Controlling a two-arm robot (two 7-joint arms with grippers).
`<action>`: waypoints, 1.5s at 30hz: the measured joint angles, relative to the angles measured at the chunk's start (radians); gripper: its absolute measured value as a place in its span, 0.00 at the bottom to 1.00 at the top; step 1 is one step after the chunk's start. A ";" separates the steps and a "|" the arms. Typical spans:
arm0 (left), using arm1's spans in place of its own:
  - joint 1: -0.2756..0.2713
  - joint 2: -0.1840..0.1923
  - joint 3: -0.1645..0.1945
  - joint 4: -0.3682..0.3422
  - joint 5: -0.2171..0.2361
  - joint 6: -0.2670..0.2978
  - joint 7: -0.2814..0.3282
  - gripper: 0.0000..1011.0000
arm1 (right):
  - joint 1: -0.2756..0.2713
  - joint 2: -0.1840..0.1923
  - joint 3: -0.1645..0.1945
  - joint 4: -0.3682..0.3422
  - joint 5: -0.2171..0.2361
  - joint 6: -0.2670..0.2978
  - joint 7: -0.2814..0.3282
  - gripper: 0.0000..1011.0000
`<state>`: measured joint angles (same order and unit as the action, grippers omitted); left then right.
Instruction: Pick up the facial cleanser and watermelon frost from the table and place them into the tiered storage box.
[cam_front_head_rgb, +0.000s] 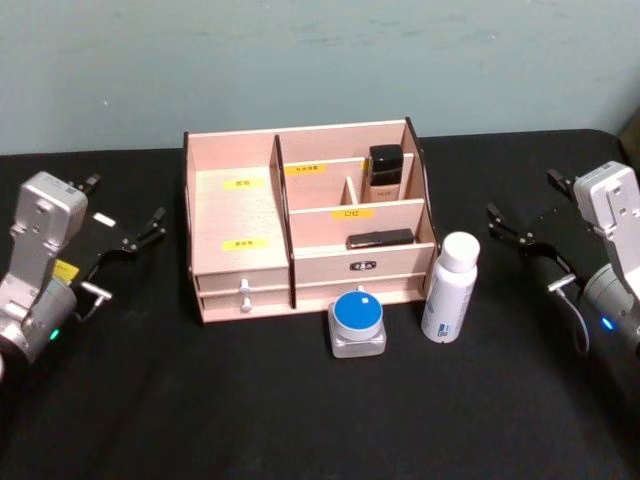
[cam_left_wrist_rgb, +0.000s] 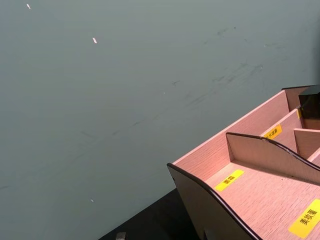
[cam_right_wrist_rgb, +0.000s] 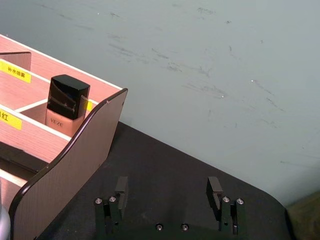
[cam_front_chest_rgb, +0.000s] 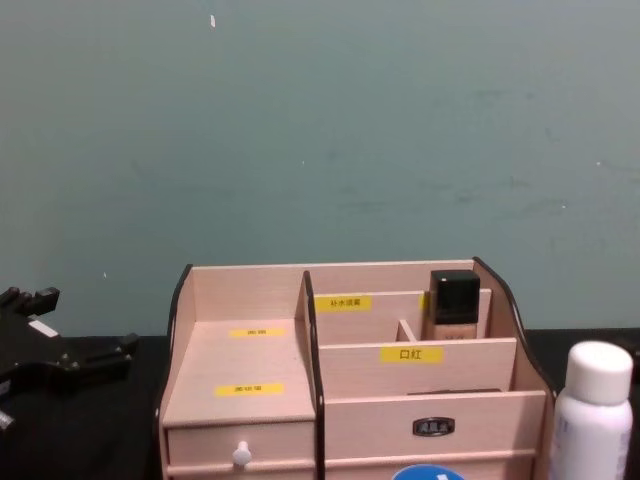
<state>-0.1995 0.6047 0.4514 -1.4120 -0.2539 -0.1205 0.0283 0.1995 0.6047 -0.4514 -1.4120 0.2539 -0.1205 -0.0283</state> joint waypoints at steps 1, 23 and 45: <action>0.000 0.000 0.000 0.000 0.000 0.000 0.000 1.00 | 0.000 0.000 0.000 0.000 0.000 0.000 0.000 0.99; 0.000 0.000 0.000 0.000 0.000 0.000 0.000 1.00 | -0.032 0.006 0.053 -0.031 0.033 -0.015 0.043 0.99; 0.000 0.000 0.000 0.000 0.000 0.000 0.000 1.00 | -0.192 0.101 0.198 -0.366 0.246 0.092 0.239 0.99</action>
<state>-0.1996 0.6047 0.4514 -1.4120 -0.2539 -0.1205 0.0283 0.0079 0.7059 -0.2531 -1.7775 0.4999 -0.0287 0.2112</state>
